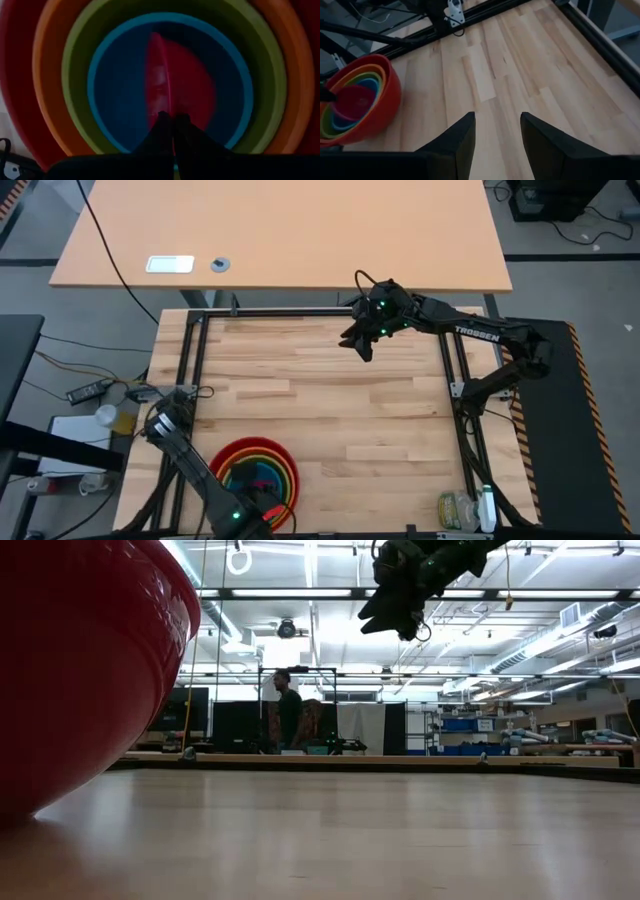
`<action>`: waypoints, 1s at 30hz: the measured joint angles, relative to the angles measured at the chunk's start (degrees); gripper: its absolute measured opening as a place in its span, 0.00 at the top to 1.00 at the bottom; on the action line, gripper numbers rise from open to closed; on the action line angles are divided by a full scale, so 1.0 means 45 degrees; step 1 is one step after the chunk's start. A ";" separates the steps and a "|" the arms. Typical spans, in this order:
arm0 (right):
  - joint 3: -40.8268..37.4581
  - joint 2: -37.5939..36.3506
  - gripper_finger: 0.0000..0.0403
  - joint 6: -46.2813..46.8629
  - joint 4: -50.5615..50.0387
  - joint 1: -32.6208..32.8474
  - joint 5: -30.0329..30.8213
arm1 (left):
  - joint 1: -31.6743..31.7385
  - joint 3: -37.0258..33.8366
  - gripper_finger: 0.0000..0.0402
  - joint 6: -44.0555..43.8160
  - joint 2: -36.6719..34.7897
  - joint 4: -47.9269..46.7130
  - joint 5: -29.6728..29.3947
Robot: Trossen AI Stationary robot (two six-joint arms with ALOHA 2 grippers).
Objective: Nest bowls inside each other
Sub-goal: Stack the pink bowl on top of the blue bowl, then return to Home Position
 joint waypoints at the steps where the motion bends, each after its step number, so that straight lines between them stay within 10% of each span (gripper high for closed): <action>1: 0.0000 -0.0002 0.59 0.0091 0.0002 0.0022 -0.0043 | 0.0000 0.0014 1.00 0.0002 0.0129 -0.0003 -0.0005; 9: 0.0000 -0.0002 0.59 0.0199 0.0002 0.0034 -0.0332 | 0.0087 0.0014 0.93 -0.0882 0.0531 0.0012 -0.0087; 20: 0.0000 -0.0016 0.59 0.0297 -0.0002 0.0034 -0.0937 | 0.0892 0.1130 0.39 0.0631 0.0516 0.0320 0.2216; 30: 0.0036 -0.0458 0.59 0.0222 0.0028 -0.0024 -0.1011 | 0.2618 0.2505 0.41 0.1513 -0.1398 0.0023 -0.1356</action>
